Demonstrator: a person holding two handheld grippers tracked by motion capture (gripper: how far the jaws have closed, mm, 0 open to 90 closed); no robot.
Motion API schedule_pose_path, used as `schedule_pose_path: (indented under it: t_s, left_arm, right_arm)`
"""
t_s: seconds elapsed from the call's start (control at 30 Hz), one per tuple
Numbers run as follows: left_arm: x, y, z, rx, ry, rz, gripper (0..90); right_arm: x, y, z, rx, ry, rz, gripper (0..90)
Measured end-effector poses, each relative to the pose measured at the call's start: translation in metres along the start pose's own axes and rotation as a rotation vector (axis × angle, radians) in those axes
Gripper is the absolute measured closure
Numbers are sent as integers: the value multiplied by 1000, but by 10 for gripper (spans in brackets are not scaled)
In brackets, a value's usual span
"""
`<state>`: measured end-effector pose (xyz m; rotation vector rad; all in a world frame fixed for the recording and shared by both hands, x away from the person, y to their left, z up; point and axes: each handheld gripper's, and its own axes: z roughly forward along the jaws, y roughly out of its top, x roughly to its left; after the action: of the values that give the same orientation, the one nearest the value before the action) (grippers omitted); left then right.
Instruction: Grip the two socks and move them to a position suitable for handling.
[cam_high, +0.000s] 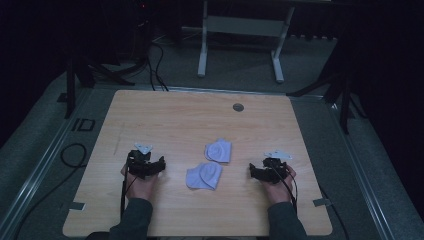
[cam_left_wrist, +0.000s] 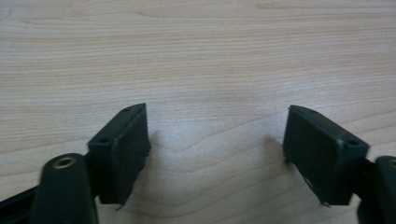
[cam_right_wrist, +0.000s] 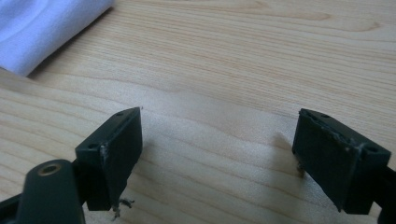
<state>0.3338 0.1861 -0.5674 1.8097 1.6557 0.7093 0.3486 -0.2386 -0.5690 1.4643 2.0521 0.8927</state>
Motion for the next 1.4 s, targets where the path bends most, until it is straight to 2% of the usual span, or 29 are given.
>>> schedule_pose_path:
  t_s: [0.03, 0.07, 0.1, 0.2, 0.23, 0.27, 0.3, 0.37, 0.47, 0.53, 0.57, 0.67, 0.7, 0.8, 0.93, 0.97, 1.0, 1.03, 1.07, 1.1, 1.2, 1.23, 1.27, 1.3, 1.33, 1.37, 1.4]
  left_arm:
    - [1, 0, -1, 0, 3, -2, 263]
    - [2, 0, -3, 7, 7, -6, 309]
    - [2, 0, -3, 7, 7, -6, 335]
    - [2, 0, -4, 11, 8, -9, 358]
    - [2, 1, -5, 16, 8, -8, 358]
    - [3, 1, -5, 18, 8, -8, 394]
    - [3, 1, -5, 19, 9, -8, 407]
    - [3, 1, -6, 24, 3, -6, 438]
    - [5, 2, -7, 30, -34, -15, 468]
    - [5, 3, -8, 29, -41, -19, 490]
    - [7, 4, -9, 29, -55, -20, 499]
    - [8, 4, -10, 23, -68, -25, 509]
    - [8, 5, -11, 20, -75, -22, 514]
    - [8, 5, -11, 21, -83, -22, 515]
    - [4, 5, -12, 17, -82, 0, 520]
    - [2, 5, -13, 13, -86, 12, 521]
    - [2, 5, -13, 13, -86, 12, 523]
    - [1, 5, -14, 9, -88, 14, 524]
    - [1, 5, -14, 9, -88, 14, 524]
    - [1, 5, -15, 7, -97, 13, 525]
    - [0, 6, -16, 7, -105, 14, 528]
    - [-1, 6, -16, 5, -115, 14, 529]
    - [-1, 6, -16, 5, -115, 14, 530]
    - [-2, 6, -17, 4, -125, 18, 531]
    - [-2, 6, -17, 4, -125, 18, 532]
    - [-3, 6, -18, 5, -137, 20, 531]
    - [-3, 6, -18, 5, -137, 20, 532]
  right_arm:
    - [0, 0, 0, 2, 2, -1, 166]
    - [1, 1, -2, 7, 9, -6, 217]
    - [1, 1, -2, 7, 9, -6, 217]
    - [3, 1, -3, 7, 20, -8, 249]
    - [4, 1, -4, 7, 29, -8, 279]
    - [6, 2, -6, 7, 57, -6, 326]
    - [8, 3, -7, 0, 60, -10, 345]
    - [10, 4, -9, -10, 66, -25, 389]
    - [14, 6, -13, -25, 103, -47, 441]
    - [15, 7, -14, -28, 114, -56, 459]
    - [20, 9, -17, -31, 138, -79, 516]
    - [23, 10, -19, -34, 160, -88, 554]
    - [27, 11, -20, -35, 178, -98, 598]
    - [33, 14, -23, -45, 199, -117, 644]
    - [39, 16, -25, -53, 217, -132, 706]
    - [43, 16, -26, -58, 227, -148, 760]
    - [43, 16, -26, -58, 227, -148, 760]
    - [48, 17, -28, -65, 245, -163, 838]
    - [48, 17, -28, -65, 245, -163, 838]
    - [54, 18, -30, -68, 267, -177, 887]
    - [62, 19, -31, -69, 284, -196, 896]
    - [70, 19, -31, -68, 306, -210, 897]
    - [70, 19, -31, -68, 306, -210, 897]
    - [80, 19, -31, -67, 327, -233, 898]
    - [80, 19, -31, -67, 327, -233, 898]
    - [89, 19, -31, -63, 352, -248, 897]
    - [89, 19, -31, -63, 352, -248, 897]
